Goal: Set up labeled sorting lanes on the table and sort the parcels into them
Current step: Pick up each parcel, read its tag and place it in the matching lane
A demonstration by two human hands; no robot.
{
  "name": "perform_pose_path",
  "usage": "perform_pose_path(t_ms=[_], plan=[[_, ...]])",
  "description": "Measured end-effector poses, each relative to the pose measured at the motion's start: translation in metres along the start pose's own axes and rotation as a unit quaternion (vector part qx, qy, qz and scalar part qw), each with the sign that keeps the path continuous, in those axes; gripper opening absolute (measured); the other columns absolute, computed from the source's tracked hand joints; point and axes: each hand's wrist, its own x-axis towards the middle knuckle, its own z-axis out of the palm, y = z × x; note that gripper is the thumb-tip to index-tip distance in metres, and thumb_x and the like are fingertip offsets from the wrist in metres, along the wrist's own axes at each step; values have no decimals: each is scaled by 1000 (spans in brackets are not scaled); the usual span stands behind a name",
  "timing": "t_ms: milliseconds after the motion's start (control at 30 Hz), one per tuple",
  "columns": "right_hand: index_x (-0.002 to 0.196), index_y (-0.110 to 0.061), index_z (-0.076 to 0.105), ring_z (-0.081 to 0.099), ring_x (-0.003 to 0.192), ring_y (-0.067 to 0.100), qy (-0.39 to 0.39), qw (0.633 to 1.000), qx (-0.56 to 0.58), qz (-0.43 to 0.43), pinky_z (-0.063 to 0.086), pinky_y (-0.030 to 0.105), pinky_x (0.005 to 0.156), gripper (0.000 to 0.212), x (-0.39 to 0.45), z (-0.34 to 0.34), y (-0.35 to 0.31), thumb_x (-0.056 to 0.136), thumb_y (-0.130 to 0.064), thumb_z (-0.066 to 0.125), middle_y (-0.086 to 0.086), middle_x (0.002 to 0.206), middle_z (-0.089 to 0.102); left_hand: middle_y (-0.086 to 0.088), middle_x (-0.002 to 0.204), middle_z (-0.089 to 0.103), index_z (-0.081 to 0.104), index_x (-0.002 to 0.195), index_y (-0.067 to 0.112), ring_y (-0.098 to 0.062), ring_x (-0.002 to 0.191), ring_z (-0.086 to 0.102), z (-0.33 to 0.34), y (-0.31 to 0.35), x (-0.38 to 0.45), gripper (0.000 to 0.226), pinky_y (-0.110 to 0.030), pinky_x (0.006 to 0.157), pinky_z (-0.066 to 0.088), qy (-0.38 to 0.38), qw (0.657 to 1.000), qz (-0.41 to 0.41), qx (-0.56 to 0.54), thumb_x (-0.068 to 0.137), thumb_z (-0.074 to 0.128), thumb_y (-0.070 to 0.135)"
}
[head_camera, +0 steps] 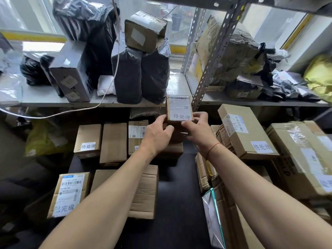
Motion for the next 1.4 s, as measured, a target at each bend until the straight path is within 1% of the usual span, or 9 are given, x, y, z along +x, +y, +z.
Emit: perform_pose_path(t_ms=[133, 267, 367, 467, 633, 767, 933, 1067, 1400], plan=[[114, -30, 44, 70, 111, 23, 12, 999, 34, -10, 62, 55, 92, 44, -23, 2, -6, 81, -48, 69, 7, 122, 64, 7, 109, 74, 63, 108, 37, -18, 106, 70, -14, 2, -23, 41, -50, 94, 60, 43, 995, -26, -80, 88, 56, 72], [105, -38, 46, 71, 109, 28, 10, 999, 11, -29, 60, 61, 91, 37, -45, 6, -1, 79, -46, 71, 7, 115, 64, 5, 101, 75, 57, 96, 30, -20, 95, 73, -34, 6, -53, 28, -51, 85, 62, 56, 995, -26, -83, 96, 65, 56], [115, -23, 43, 70, 110, 27, -31, 998, 52, -18, 64, 49, 86, 34, -73, 11, -8, 94, -20, 70, 11, 119, 58, -10, 107, 77, 57, 100, 12, -34, 101, 74, -50, 11, -78, 39, -59, 88, 61, 28, 989, -49, -135, 95, 68, 49], [128, -11, 38, 72, 104, 19, -64, 996, 66, -18, 62, 32, 78, 37, -98, 10, -7, 101, -3, 63, 9, 119, 60, -20, 113, 74, 56, 105, 2, -31, 96, 76, -62, 14, -96, 30, -45, 76, 64, 8, 984, -57, -171, 101, 68, 29], [138, -14, 39, 77, 94, 12, -60, 996, 65, -33, 61, 29, 77, 46, -130, 7, -1, 100, -4, 64, 7, 116, 63, -20, 110, 76, 59, 101, 7, -38, 102, 74, -68, 12, -125, 25, -53, 86, 62, -16, 986, -41, -158, 98, 71, 30], [137, -23, 42, 71, 114, 25, -68, 994, 78, -46, 63, 48, 93, 50, -154, 2, 7, 97, -8, 67, 7, 123, 61, -9, 107, 78, 63, 95, 21, -31, 104, 75, -65, 9, -151, 33, -57, 93, 61, -30, 988, -32, -147, 83, 72, 50], [137, -31, 44, 68, 121, 22, -112, 987, 93, -65, 60, 48, 100, 57, -183, -8, 13, 93, -11, 72, 6, 132, 63, -9, 110, 78, 56, 114, 2, -31, 105, 75, -57, 23, -188, 27, -55, 93, 61, -12, 986, -55, -154, 103, 65, 25], [141, -32, 45, 64, 125, 21, -140, 982, 88, -89, 60, 44, 101, 70, -208, -25, 18, 80, -24, 78, 4, 133, 64, -6, 111, 79, 56, 116, 2, -30, 105, 75, -44, 34, -218, 29, -57, 95, 60, 13, 988, -56, -141, 104, 63, 28], [139, -35, 45, 67, 119, 17, -142, 982, 67, -105, 59, 38, 96, 63, -252, -139, 41, 84, -29, 75, -3, 128, 63, -15, 114, 76, 57, 117, 9, -33, 92, 75, 48, 88, -274, 14, -55, 88, 60, 39, 990, -46, -131, 106, 52, 15]])
